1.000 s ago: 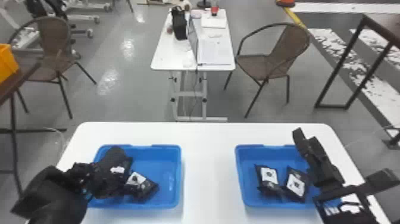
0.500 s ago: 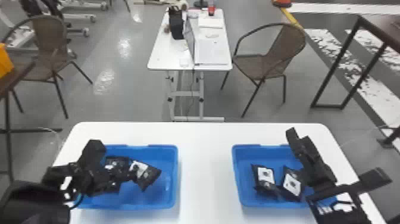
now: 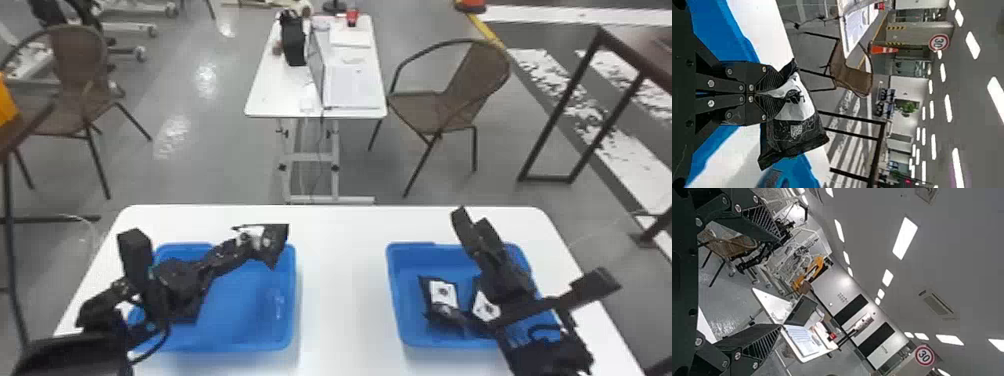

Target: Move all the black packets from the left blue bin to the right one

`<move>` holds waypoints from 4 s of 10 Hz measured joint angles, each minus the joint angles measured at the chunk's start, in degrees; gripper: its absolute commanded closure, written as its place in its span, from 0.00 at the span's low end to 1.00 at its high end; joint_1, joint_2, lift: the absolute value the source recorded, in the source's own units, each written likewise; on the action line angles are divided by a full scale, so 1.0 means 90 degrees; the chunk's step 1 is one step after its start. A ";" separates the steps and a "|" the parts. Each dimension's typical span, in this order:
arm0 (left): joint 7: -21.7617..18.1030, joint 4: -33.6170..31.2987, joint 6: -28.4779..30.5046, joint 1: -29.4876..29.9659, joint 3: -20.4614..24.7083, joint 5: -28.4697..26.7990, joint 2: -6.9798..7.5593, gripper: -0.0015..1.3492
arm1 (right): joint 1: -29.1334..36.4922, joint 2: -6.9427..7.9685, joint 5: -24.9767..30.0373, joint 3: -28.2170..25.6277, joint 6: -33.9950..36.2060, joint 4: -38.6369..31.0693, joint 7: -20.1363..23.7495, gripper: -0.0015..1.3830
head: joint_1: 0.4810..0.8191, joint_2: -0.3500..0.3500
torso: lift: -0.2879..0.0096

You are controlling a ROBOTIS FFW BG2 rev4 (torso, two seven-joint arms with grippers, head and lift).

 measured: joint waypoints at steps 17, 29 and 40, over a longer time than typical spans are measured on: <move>-0.0170 0.2268 -0.0167 -0.1918 -0.2625 0.1617 -0.0261 0.90 | -0.1276 0.0046 0.0380 0.1769 0.0555 0.1303 0.0537 0.92 | 0.63 0.42 | 0.97; 0.1158 -0.1312 0.0296 0.0923 -0.0228 0.1597 0.0070 0.12 | -0.1416 -0.0538 0.1750 -0.0349 0.0473 0.2629 0.0269 0.79 | 0.63 0.43 | 0.97; 0.1171 -0.1436 0.1249 0.0834 0.1224 -0.0968 -0.0148 0.17 | 0.0505 0.0068 0.2845 -0.0745 -0.0664 0.0352 -0.0625 0.20 | 0.63 0.57 | 0.97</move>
